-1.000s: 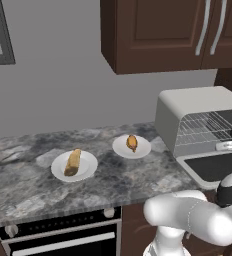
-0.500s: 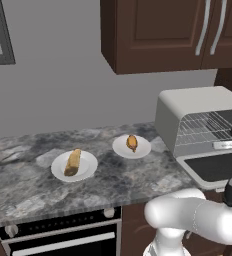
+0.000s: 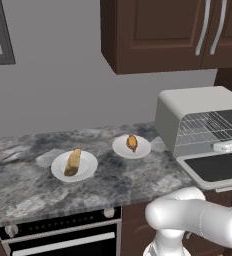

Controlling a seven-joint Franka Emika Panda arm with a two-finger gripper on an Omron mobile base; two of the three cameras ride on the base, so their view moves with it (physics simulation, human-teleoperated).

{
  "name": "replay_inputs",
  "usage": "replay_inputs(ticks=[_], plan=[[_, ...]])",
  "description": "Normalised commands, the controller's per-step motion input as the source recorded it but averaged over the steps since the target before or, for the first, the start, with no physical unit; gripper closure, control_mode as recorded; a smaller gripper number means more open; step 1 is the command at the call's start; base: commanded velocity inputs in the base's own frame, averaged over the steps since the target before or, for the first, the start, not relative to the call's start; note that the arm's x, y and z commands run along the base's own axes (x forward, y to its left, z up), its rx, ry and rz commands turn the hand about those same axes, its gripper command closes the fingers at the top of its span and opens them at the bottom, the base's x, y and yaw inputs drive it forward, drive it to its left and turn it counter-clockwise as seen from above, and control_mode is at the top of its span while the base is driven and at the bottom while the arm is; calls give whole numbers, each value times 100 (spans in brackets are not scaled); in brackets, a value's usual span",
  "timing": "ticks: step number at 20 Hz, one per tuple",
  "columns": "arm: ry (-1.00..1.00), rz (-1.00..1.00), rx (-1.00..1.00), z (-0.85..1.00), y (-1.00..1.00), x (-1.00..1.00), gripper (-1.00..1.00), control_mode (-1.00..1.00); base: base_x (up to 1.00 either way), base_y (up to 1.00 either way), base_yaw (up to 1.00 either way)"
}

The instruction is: Open the toaster oven door. Place the baguette on the bottom rack in the toaster oven and place the chicken drumstick on the top rack.

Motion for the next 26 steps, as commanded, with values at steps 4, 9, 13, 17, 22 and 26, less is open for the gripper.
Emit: replay_inputs(ticks=[4,9,13,17,22,26], plan=[[-3,3,1,0,0,11,-100,-100,0,0,0],[4,-1,1,0,0,12,-100,-100,0,0,0],[8,-4,7,-1,2,14,-100,-100,0,0,0],[11,-8,12,-5,2,5,-100,-100,0,0,0],[7,-8,12,-2,3,10,-100,-100,0,0,0],[8,-4,9,0,0,9,-100,-100,0,0,0]])
